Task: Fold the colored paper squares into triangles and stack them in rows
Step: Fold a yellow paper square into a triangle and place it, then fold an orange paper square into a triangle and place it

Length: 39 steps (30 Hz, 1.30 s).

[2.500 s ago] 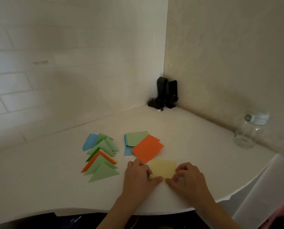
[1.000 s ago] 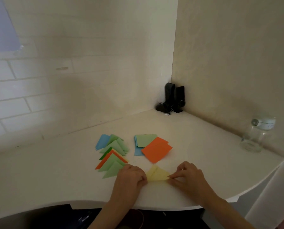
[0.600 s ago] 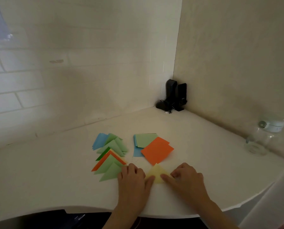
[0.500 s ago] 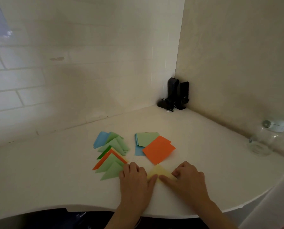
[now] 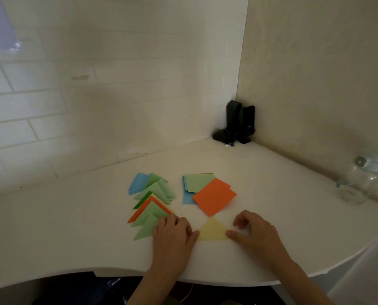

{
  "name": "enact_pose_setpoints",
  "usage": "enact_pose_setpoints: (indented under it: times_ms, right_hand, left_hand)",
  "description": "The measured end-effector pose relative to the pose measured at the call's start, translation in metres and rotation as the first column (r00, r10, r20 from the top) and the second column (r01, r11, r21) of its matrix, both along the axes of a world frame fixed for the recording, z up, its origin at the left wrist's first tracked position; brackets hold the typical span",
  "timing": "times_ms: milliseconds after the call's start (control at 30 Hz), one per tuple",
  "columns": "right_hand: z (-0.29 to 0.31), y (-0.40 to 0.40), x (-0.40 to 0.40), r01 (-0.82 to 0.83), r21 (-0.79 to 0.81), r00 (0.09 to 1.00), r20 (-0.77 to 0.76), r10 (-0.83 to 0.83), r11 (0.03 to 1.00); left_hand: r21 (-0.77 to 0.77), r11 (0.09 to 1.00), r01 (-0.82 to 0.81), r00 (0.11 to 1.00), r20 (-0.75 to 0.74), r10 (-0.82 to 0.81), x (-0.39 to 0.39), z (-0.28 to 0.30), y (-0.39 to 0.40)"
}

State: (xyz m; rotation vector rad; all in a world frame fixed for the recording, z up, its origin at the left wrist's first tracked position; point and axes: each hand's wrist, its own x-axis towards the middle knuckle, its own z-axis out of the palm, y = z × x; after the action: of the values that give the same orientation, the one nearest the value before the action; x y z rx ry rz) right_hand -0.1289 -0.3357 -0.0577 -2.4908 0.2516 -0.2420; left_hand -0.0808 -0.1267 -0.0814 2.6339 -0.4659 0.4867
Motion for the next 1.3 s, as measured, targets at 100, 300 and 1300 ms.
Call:
enact_pose_setpoints:
  times_ms: [100,300,1300]
  right_hand:
    - [0.001,-0.005,-0.004,-0.044,0.072,0.999,0.008,0.044,0.996]
    - [-0.003,-0.002,-0.006,-0.028,0.037,0.999,0.029,0.027,0.999]
    - [-0.003,0.024,0.037,-0.115,-0.278,0.975,0.151,0.162,0.954]
  left_hand:
    - [-0.036,0.999,0.027,1.0,-0.008,-0.027,0.0,0.002,0.001]
    - [-0.109,0.987,0.118,0.993,-0.018,-0.121,-0.005,0.011,-0.001]
    - [-0.305,0.952,-0.026,1.0,0.001,0.028,-0.007,0.02,0.06]
